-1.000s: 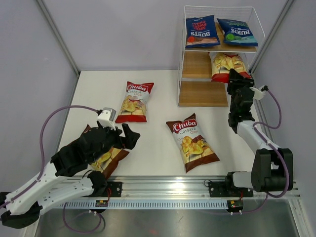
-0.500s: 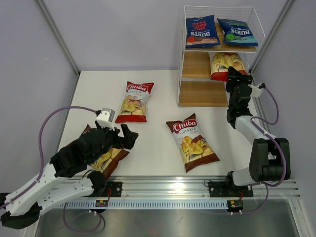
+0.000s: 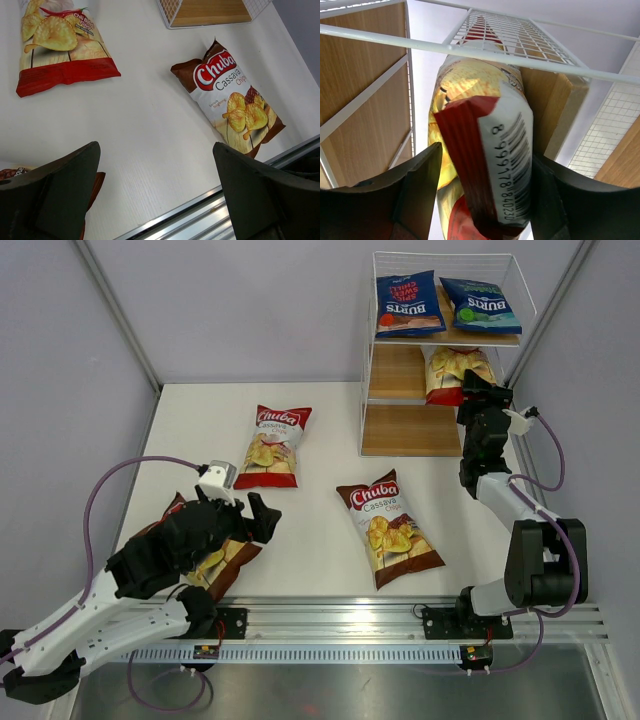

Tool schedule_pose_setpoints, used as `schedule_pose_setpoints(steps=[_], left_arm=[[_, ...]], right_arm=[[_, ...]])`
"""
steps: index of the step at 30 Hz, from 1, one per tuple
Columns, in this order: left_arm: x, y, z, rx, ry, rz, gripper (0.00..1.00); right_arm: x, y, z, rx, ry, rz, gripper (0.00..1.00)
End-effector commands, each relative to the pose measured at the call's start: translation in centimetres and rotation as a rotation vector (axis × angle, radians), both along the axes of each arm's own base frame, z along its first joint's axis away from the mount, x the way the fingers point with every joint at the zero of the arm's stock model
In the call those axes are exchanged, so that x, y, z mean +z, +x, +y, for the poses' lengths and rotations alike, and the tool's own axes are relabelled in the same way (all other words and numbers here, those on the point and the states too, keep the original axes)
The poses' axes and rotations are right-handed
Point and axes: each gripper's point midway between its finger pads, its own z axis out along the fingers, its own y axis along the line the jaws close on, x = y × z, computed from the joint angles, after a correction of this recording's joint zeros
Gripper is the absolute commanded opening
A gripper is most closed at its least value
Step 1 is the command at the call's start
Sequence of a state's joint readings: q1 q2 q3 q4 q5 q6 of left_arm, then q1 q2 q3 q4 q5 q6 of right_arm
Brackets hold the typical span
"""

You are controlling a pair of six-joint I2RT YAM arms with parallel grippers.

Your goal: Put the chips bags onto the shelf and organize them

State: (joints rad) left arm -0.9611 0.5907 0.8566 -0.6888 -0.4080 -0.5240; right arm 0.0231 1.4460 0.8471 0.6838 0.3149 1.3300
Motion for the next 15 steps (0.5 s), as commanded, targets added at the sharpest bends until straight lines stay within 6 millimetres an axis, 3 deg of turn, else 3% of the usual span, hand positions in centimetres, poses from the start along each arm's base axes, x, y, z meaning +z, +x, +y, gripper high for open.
schedule_pose_setpoints(steps=[1, 3, 10, 15], left_arm=[[0.7, 0.5, 0.1, 0.019, -0.025, -0.038, 0.99], [0.6, 0.4, 0.1, 0.019, -0.034, -0.035, 0.99], [0.3, 0.4, 0.2, 0.031, -0.038, -0.026, 0.99], [-0.2, 1.1, 1.1, 0.112, -0.005, 0.002, 0.99]], right_arm=[[0.1, -0.3, -0.9, -0.042, 0.008, 0.029, 0.70], [-0.1, -0.6, -1.1, -0.049, 0.020, 0.051, 0.98], [0.6, -1.8, -1.1, -0.045, 0.041, 0.064, 0.99], [-0.3, -3.0, -1.1, -0.048, 0.049, 0.126, 1.00]])
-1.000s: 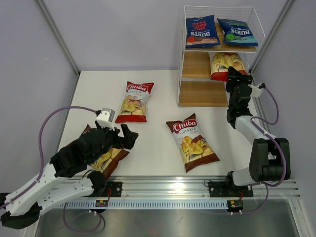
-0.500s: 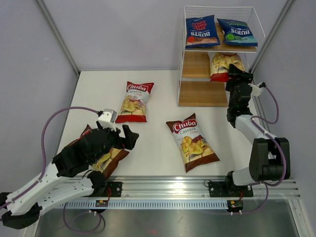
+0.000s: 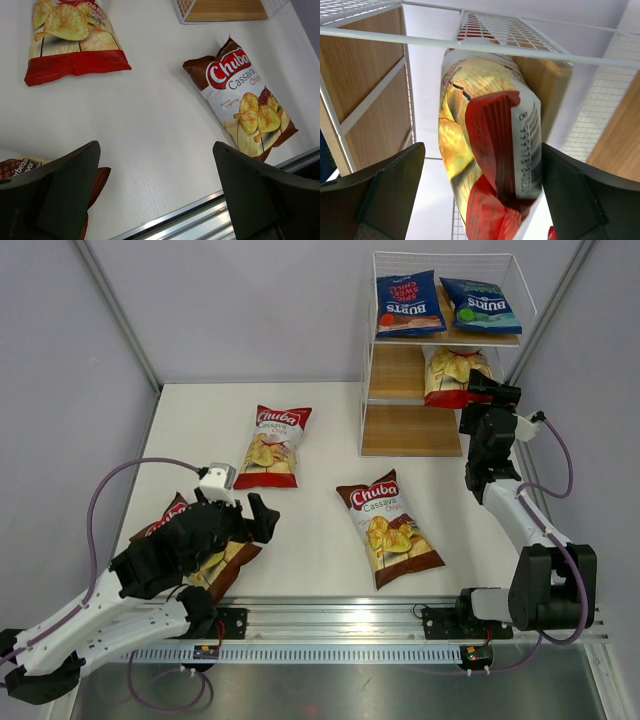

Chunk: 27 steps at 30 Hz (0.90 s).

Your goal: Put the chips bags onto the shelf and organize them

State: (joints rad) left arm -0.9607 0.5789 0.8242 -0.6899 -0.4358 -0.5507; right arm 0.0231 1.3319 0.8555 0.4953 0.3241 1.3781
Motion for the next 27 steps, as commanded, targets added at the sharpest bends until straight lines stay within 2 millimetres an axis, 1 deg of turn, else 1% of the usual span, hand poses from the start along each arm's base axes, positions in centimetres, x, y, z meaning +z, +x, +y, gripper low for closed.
schedule_pose_setpoints(steps=[1, 4, 5, 6, 9, 10, 11, 12, 13, 14, 15, 16, 17, 18, 19, 20, 21, 22, 23, 24, 25, 26, 27], left_arm=[[1.1, 1.1, 0.6, 0.083, -0.011, -0.014, 0.99], [1.2, 1.7, 0.5, 0.104, -0.007, -0.006, 0.99], [1.0, 1.9, 0.4, 0.107, 0.004, 0.004, 0.99], [1.0, 2.1, 0.2, 0.107, 0.001, 0.005, 0.99], [0.9, 2.5, 0.1, 0.119, -0.005, 0.017, 0.99], [0.8, 2.7, 0.1, 0.128, -0.004, 0.020, 0.99], [1.0, 3.1, 0.4, 0.148, -0.011, 0.023, 0.99], [0.7, 3.5, 0.2, 0.153, 0.002, 0.036, 0.99], [0.6, 3.9, 0.2, 0.159, 0.004, 0.045, 0.99], [0.5, 4.8, 0.9, 0.187, 0.013, 0.056, 0.99], [0.5, 5.1, 0.1, 0.150, -0.004, 0.082, 0.99], [-0.2, 5.7, -0.1, 0.145, 0.005, 0.114, 0.99], [-0.5, 6.5, 0.2, 0.153, -0.013, 0.141, 0.99], [-0.2, 7.3, 0.1, 0.157, -0.035, 0.134, 0.99], [-0.2, 7.9, 0.2, 0.159, -0.044, 0.136, 0.99], [-0.6, 9.1, 0.9, 0.187, -0.046, 0.146, 0.99], [0.1, 9.8, 0.2, 0.146, -0.089, 0.135, 0.99], [0.7, 10.6, 0.1, 0.137, -0.109, 0.127, 0.99], [0.3, 11.8, 0.6, 0.142, -0.126, 0.158, 0.99], [0.4, 12.8, 0.8, 0.144, -0.137, 0.163, 0.99], [1.4, 14.4, 2.4, 0.182, -0.156, 0.149, 0.99], [0.5, 15.4, 2.5, 0.162, -0.156, 0.191, 0.99], [0.8, 16.3, 3.1, 0.166, -0.166, 0.187, 0.99]], right_arm=[[-0.9, -1.4, -0.9, -0.038, 0.008, 0.068, 0.99], [-1.0, -2.0, -1.1, -0.047, -0.006, 0.091, 1.00], [-1.1, -2.2, -1.3, -0.053, -0.011, 0.103, 0.99], [-1.6, -2.4, -1.3, -0.050, -0.014, 0.133, 0.99], [-1.4, -3.4, -1.3, -0.043, -0.027, 0.146, 0.99], [-1.3, -4.0, -1.0, -0.030, -0.037, 0.142, 1.00], [-1.2, -4.3, -1.0, -0.025, -0.045, 0.140, 0.99], [-1.1, -4.7, -0.7, -0.008, -0.059, 0.141, 0.99], [-0.4, -5.1, -0.6, 0.000, -0.101, 0.131, 1.00], [0.0, -5.3, -0.4, 0.011, -0.124, 0.133, 0.99], [-0.2, -5.6, -0.1, 0.032, -0.142, 0.180, 0.99], [0.1, -6.2, -1.2, 0.012, -0.169, 0.200, 0.99], [0.1, -6.5, -1.2, 0.023, -0.190, 0.220, 0.99], [-0.8, -7.0, -0.8, 0.054, -0.204, 0.271, 1.00], [-0.4, -7.6, -0.9, 0.063, -0.223, 0.270, 1.00], [-0.5, -8.0, -0.7, 0.085, -0.294, 0.283, 0.99], [-0.7, -8.4, 0.0, 0.137, -0.335, 0.281, 1.00], [-0.3, -9.1, 0.3, 0.173, -0.436, 0.277, 0.99], [-0.3, -9.5, 0.9, 0.214, -0.482, 0.280, 1.00], [-0.7, -10.4, 2.5, 0.321, -0.522, 0.297, 0.99], [-0.4, -11.4, 3.4, 0.385, -0.617, 0.285, 1.00], [-0.5, -12.2, 4.4, 0.452, -0.656, 0.276, 1.00], [-1.7, -13.8, 6.2, 0.578, -0.674, 0.291, 0.99]])
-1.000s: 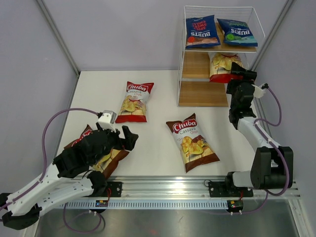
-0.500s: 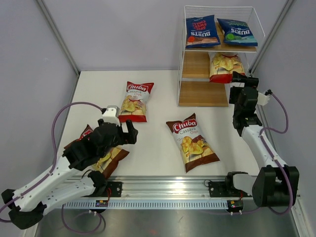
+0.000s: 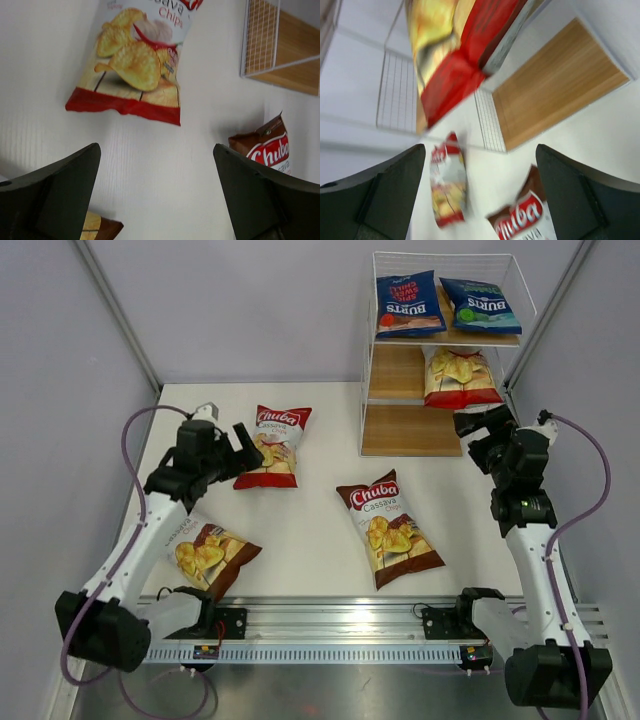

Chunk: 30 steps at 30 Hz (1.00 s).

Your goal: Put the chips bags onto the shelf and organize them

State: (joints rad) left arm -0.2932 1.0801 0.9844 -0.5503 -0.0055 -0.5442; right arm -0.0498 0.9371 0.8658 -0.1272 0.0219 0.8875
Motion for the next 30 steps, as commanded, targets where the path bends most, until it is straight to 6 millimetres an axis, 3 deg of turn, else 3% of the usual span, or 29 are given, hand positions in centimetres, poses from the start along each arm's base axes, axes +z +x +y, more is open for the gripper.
schedule_pose_setpoints(steps=[1, 2, 3, 4, 5, 6, 8, 12, 15, 16, 18, 20, 21, 30], left_arm=[[4.9, 4.3, -0.4, -0.104, -0.116, -0.133, 0.99], [5.2, 5.4, 0.7, -0.106, -0.124, -0.151, 0.99], [4.3, 6.5, 1.2, -0.106, -0.128, -0.125, 0.99], [4.0, 7.1, 1.4, -0.115, -0.143, -0.113, 0.99], [5.3, 7.7, 1.2, -0.180, -0.203, -0.146, 0.99], [4.3, 8.4, 0.8, -0.216, -0.230, -0.121, 0.99], [4.7, 9.5, 1.2, -0.266, -0.241, -0.128, 0.99], [-0.1, 12.8, 2.2, -0.282, -0.320, 0.010, 0.99], [-1.8, 14.3, 2.2, -0.334, -0.367, 0.058, 0.99], [-4.4, 15.1, 2.2, -0.333, -0.385, 0.121, 0.99], [-6.0, 15.8, 2.7, -0.351, -0.356, 0.172, 0.99], [-9.4, 15.9, 3.4, -0.354, -0.347, 0.253, 0.99], [-10.0, 16.2, 3.6, -0.351, -0.347, 0.263, 0.99], [-13.7, 15.9, 0.4, -0.488, -0.614, 0.274, 0.99]], right_arm=[[0.0, -5.0, 4.8, 0.371, -0.206, 0.028, 0.99], [-0.4, -5.9, 5.1, 0.388, -0.201, 0.038, 0.99], [-2.3, -7.0, 5.3, 0.396, -0.176, 0.086, 0.99], [-1.7, -8.3, 5.6, 0.411, -0.188, 0.042, 1.00], [-1.8, -8.9, 6.0, 0.436, -0.202, 0.022, 0.99], [-2.8, -9.8, 6.9, 0.496, -0.187, 0.019, 0.99], [-2.7, -11.2, 8.3, 0.572, -0.168, -0.035, 0.99], [-2.0, -13.6, 11.5, 0.769, -0.057, -0.115, 0.99], [-1.9, -14.1, 12.2, 0.823, -0.026, -0.130, 0.99], [-1.9, -14.3, 12.5, 0.838, -0.007, -0.129, 0.99], [-2.0, -14.7, 13.0, 0.878, 0.019, -0.138, 1.00], [-2.0, -14.9, 13.2, 0.893, 0.022, -0.144, 1.00], [-2.1, -15.0, 13.2, 0.897, 0.022, -0.150, 0.99], [-1.8, -15.5, 13.9, 0.938, 0.041, -0.182, 0.99]])
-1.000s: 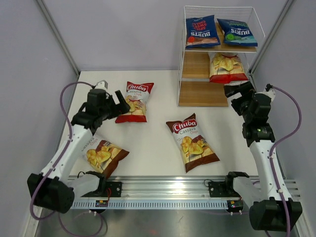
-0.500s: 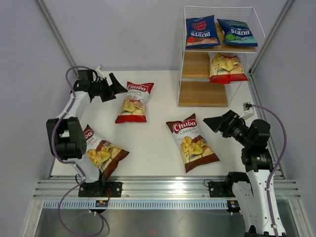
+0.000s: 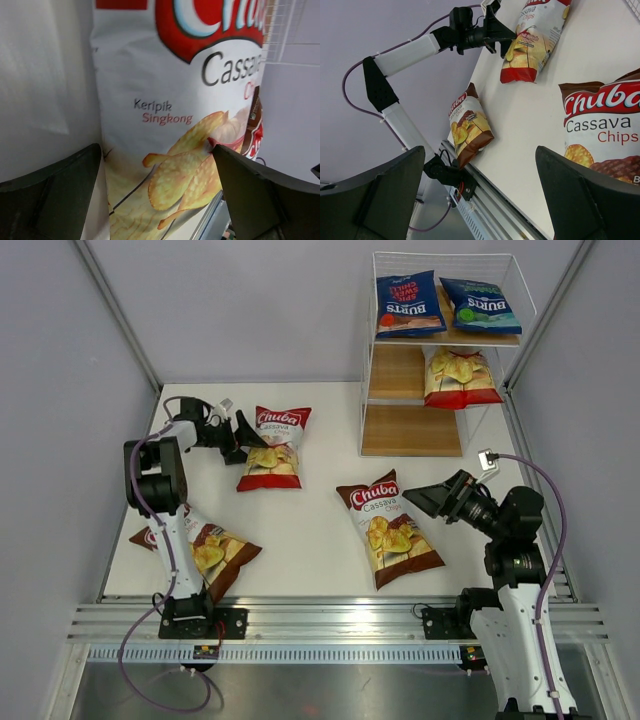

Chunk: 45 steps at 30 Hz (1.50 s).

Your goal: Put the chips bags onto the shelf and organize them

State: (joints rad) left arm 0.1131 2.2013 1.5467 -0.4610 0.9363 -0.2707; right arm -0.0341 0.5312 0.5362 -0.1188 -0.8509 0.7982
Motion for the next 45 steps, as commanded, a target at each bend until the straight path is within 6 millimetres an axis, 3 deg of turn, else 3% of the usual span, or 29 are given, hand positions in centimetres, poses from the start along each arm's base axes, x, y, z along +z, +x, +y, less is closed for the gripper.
schedule_pose_setpoints(steps=[1, 6, 8, 9, 10, 11, 14, 17, 18, 19, 22, 23, 29, 33, 34, 36, 39, 40, 41, 43, 44, 45], left_arm=[[1.0, 0.5, -1.6, -0.051, -0.131, -0.067, 0.99], [-1.2, -0.1, -2.7, -0.033, -0.128, -0.022, 0.97], [-0.8, 0.8, -2.8, 0.024, -0.137, -0.049, 0.90], [-1.7, 0.0, -2.9, 0.052, -0.145, -0.019, 0.85], [-0.9, 1.5, -2.4, 0.125, -0.130, -0.067, 0.81], [-0.6, 1.7, -2.2, 0.161, -0.121, -0.083, 0.78], [0.5, 1.8, -2.5, 0.250, -0.122, -0.144, 0.76], [1.8, 1.9, -3.1, 0.317, -0.129, -0.199, 0.66], [2.0, 1.8, -3.5, 0.352, -0.146, -0.217, 0.54], [2.4, 1.8, -3.6, 0.371, -0.153, -0.227, 0.49], [3.8, 1.9, -4.5, 0.423, -0.206, -0.269, 0.39], [3.4, 1.5, -4.5, 0.437, -0.213, -0.256, 0.36], [4.7, 0.7, -4.0, 0.515, -0.270, -0.298, 0.27], [7.6, -0.7, -4.0, 0.566, -0.355, -0.352, 0.22], [9.1, -0.9, -3.9, 0.584, -0.375, -0.388, 0.21], [9.9, -2.1, -4.1, 0.607, -0.415, -0.392, 0.21], [13.1, -3.4, -4.2, 0.646, -0.493, -0.442, 0.21], [12.8, -4.1, -3.8, 0.680, -0.499, -0.433, 0.21], [14.5, -4.8, -3.8, 0.686, -0.529, -0.465, 0.21], [15.0, -6.0, -3.9, 0.712, -0.560, -0.457, 0.21], [15.6, -6.6, -3.9, 0.720, -0.571, -0.470, 0.21], [17.3, -7.5, -4.3, 0.712, -0.599, -0.497, 0.21]], right_arm=[[1.5, -0.5, 0.6, 0.047, 0.020, -0.062, 0.99], [1.9, -0.5, 0.7, 0.054, 0.045, -0.075, 0.99], [1.9, -0.5, 0.7, 0.049, 0.046, -0.074, 1.00], [1.9, -0.5, 0.7, 0.046, 0.047, -0.078, 0.99], [2.0, -0.5, 0.6, 0.044, 0.050, -0.076, 0.99], [2.0, -0.5, 0.6, 0.043, 0.052, -0.077, 0.99], [1.9, -0.5, 0.7, 0.049, 0.063, -0.069, 0.99], [1.4, -0.3, 0.7, 0.047, 0.065, -0.059, 0.99], [1.4, -0.3, 0.7, 0.047, 0.070, -0.056, 0.99], [1.4, -0.3, 0.7, 0.048, 0.074, -0.054, 1.00], [1.2, -0.3, 0.8, 0.054, 0.084, -0.047, 0.99], [1.3, -0.3, 0.8, 0.054, 0.084, -0.046, 0.99], [0.8, -0.4, 0.7, 0.045, 0.086, -0.042, 0.99], [-0.3, 0.3, 0.9, 0.052, 0.130, 0.002, 0.99], [-0.4, 0.5, 1.0, 0.061, 0.144, -0.020, 0.99], [-0.9, 1.0, 1.3, 0.072, 0.180, 0.021, 0.99], [-1.2, 1.5, 2.8, 0.113, 0.189, 0.021, 0.99], [-1.0, 1.6, 3.7, 0.113, 0.196, 0.005, 1.00], [-1.3, 1.8, 4.3, 0.111, 0.199, 0.016, 0.99], [-1.0, 2.7, 4.9, 0.051, 0.222, -0.012, 0.99], [-1.0, 2.1, 6.1, 0.075, 0.238, -0.001, 0.99], [-0.9, 2.2, 6.3, 0.061, 0.257, -0.002, 0.99]])
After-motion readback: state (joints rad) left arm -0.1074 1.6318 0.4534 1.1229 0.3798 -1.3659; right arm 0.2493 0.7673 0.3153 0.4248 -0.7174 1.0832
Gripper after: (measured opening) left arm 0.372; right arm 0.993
